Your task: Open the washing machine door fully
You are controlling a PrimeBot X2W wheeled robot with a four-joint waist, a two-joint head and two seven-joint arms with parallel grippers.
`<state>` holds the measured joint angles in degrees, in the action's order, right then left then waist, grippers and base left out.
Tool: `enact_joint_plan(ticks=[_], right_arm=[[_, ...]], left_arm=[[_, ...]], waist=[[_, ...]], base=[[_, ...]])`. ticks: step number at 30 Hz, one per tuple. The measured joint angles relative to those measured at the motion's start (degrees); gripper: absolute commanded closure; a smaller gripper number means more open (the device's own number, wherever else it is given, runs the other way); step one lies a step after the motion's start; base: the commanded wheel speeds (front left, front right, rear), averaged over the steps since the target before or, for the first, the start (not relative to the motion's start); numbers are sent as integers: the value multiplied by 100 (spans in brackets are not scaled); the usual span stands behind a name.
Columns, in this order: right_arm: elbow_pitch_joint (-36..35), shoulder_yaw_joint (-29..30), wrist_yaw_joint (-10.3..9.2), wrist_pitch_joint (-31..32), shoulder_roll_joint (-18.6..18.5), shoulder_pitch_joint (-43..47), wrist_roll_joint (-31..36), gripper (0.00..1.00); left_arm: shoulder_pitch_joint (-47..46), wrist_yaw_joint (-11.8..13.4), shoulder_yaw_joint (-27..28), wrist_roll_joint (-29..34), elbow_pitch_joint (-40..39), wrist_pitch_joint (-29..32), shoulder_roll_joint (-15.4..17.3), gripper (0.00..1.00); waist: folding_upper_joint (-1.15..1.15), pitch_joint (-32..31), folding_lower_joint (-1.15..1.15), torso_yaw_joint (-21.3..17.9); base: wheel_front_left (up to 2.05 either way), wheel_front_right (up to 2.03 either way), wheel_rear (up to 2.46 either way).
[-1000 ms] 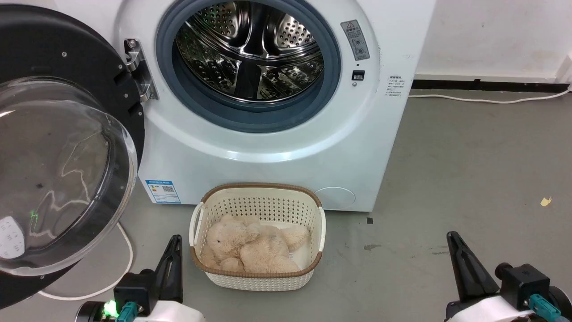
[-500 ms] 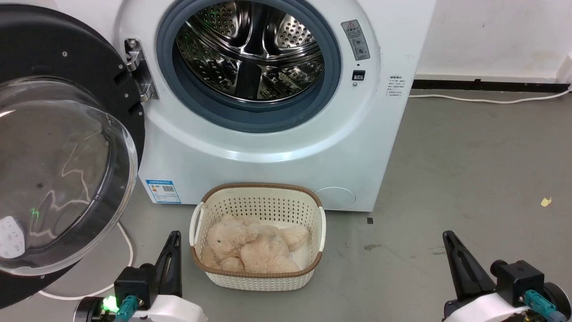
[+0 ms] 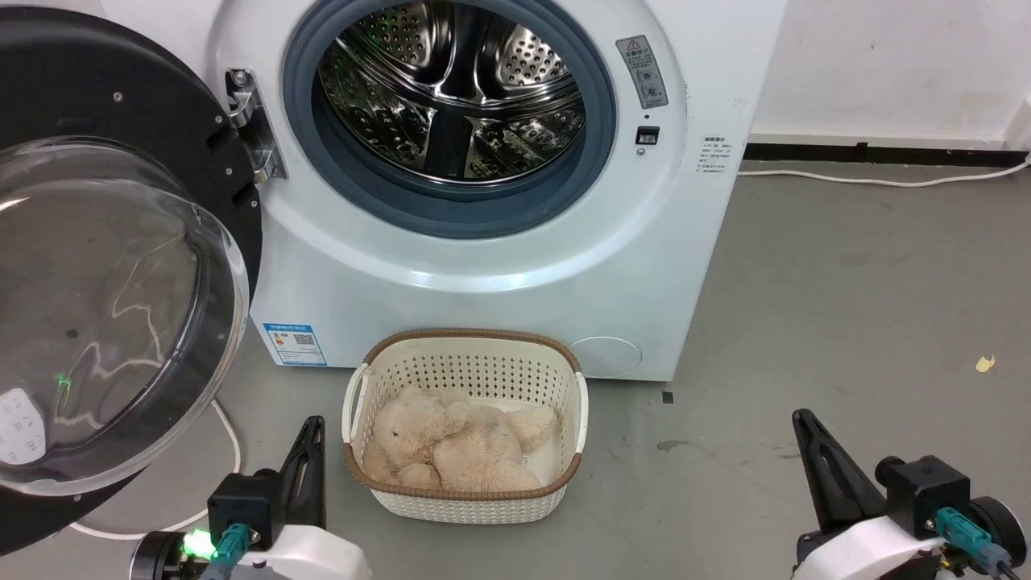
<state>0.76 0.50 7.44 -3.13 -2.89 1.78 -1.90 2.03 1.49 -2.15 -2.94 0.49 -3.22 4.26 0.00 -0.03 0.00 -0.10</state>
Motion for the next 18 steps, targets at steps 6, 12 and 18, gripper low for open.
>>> enact_joint_plan(ticks=[6, 12, 18], right_arm=[[-9, -10, 1, 56, 0, -10, 43, 100], [-25, -20, 1, 129, 0, -27, 88, 100], [-32, -31, 1, 203, 0, -32, 102, 100]], left_arm=[[-32, -36, 55, 47, -2, 69, -23, 100], [-86, -65, 97, 108, -9, 126, -44, 100], [-88, -75, 129, 175, -15, 215, -88, 100]], waist=[[0, 1, 0, 2], [0, 1, 0, 4], [0, 2, 0, 7]], base=[[0, 0, 0], [0, 0, 0], [0, 0, 0]])
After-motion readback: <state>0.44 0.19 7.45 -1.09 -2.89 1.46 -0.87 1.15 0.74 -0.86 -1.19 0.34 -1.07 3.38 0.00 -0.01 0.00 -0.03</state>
